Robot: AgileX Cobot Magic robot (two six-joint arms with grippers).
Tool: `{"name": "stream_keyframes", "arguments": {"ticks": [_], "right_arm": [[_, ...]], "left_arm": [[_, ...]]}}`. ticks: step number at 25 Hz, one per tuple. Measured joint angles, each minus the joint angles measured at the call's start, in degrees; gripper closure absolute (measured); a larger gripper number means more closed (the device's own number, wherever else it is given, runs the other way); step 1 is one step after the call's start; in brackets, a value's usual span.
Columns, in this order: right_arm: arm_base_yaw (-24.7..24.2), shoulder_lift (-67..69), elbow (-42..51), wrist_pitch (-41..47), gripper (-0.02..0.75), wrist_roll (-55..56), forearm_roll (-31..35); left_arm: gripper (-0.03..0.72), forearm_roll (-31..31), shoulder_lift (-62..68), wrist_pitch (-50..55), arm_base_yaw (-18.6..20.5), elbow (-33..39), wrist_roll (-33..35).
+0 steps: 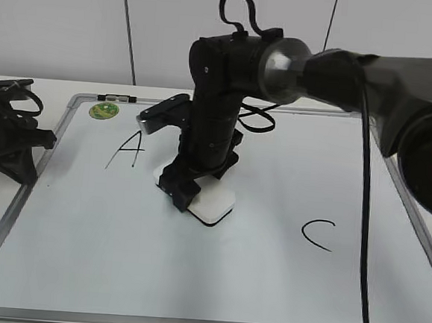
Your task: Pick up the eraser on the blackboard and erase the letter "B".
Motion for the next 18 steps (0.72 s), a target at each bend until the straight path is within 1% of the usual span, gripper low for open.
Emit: {"name": "stream_keyframes", "arguments": {"ticks": [4, 7, 9, 13, 16, 18], "right_arm": [[0.78, 0.13, -0.54, 0.64, 0.192, -1.44, 1.86], [0.78, 0.74, -2.91, 3.65, 0.192, -1.83, 1.89], [0.89, 0.85, -5.34, 5.1, 0.192, -1.97, 0.71], [0.45, 0.85, -10.79, 5.26, 0.192, -0.97, -1.48], [-0.69, -0.1, -11.72, 5.48, 0.192, 0.73, -3.96], [-2.48, -1.13, -11.72, 5.77, 0.192, 2.22, -5.58]], "left_arm": [[0.68, 0.1, 0.0, 0.0, 0.0, 0.0, 0.0], [0.68, 0.1, 0.0, 0.0, 0.0, 0.0, 0.0], [0.68, 0.1, 0.0, 0.0, 0.0, 0.0, 0.0], [0.68, 0.1, 0.0, 0.0, 0.0, 0.0, 0.0], [0.68, 0.1, 0.0, 0.0, 0.0, 0.0, 0.0], [0.68, 0.1, 0.0, 0.0, 0.0, 0.0, 0.0]]}}
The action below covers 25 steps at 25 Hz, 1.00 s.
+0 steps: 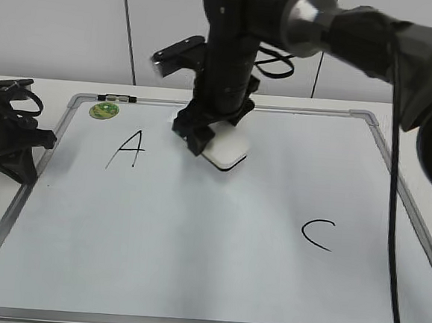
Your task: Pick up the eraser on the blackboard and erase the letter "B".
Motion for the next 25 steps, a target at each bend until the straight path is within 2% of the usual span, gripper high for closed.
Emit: {"name": "stream_keyframes", "arguments": {"ticks": [7, 11, 18, 25], "right_arm": [[-10.28, -5.37, 0.35, 0.08, 0.192, 3.05, -1.6], [-14.69, -9.26, 4.24, 0.08, 0.192, 4.45, -1.86], [-20.88, -12.73, 12.39, 0.14, 0.193, 10.9, -2.09], [-24.14, -12.97, 20.83, 0.14, 0.192, 12.45, -3.14]], "left_arm": [[0.68, 0.0, 0.0, 0.0, 0.0, 0.0, 0.0], [0.68, 0.1, 0.0, 0.0, 0.0, 0.0, 0.0], [0.68, 0.1, 0.0, 0.0, 0.0, 0.0, 0.0], [0.68, 0.1, 0.0, 0.0, 0.0, 0.0, 0.0]]}}
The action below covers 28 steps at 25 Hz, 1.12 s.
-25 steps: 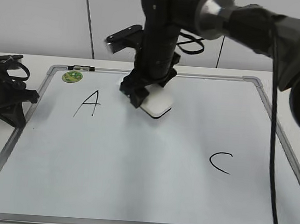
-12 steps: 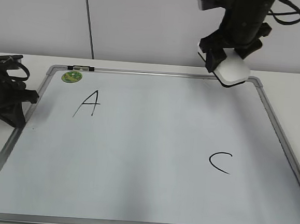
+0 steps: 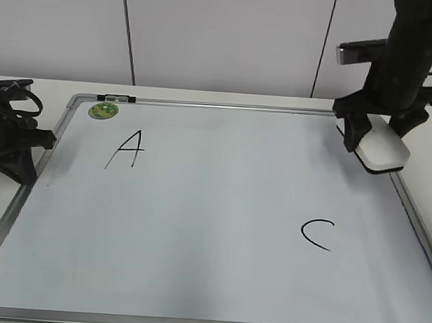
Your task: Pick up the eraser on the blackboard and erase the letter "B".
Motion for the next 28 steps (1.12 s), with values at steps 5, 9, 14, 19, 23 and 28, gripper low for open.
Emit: {"name": "stream_keyframes", "arguments": {"ticks": [5, 9, 14, 19, 23, 28], "right_arm": [[-0.35, -1.8, 8.43, -5.52, 0.193, 1.28, 0.0], [-1.16, -4.66, 16.85, -12.74, 0.193, 2.41, 0.0], [-4.39, -5.9, 23.39, -18.64, 0.193, 2.69, 0.57], [-6.3, -5.9, 24.14, -22.02, 0.193, 2.69, 1.42], [-6.38, -5.93, 24.23, -24.29, 0.193, 2.69, 1.87], [-6.38, -5.93, 24.36, -25.85, 0.193, 2.69, 3.62]], "left_arm": [[0.68, 0.0, 0.0, 0.0, 0.0, 0.0, 0.0], [0.68, 0.0, 0.0, 0.0, 0.0, 0.0, 0.0], [0.68, 0.0, 0.0, 0.0, 0.0, 0.0, 0.0], [0.68, 0.0, 0.0, 0.0, 0.0, 0.0, 0.0], [0.68, 0.0, 0.0, 0.0, 0.0, 0.0, 0.0], [0.68, 0.0, 0.0, 0.0, 0.0, 0.0, 0.0]]}}
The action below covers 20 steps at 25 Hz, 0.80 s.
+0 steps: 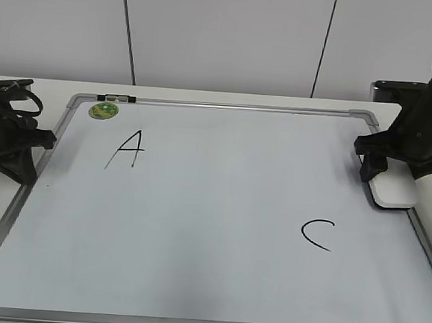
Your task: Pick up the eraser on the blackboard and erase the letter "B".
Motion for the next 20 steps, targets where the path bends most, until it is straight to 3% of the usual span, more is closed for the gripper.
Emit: {"name": "stream_keyframes", "arguments": {"ticks": [20], "right_arm": [[0.0, 1.91, 0.12, 0.94, 0.186, 0.04, 1.8]], "left_arm": [[0.68, 0.0, 0.0, 0.0, 0.0, 0.0, 0.0]]}}
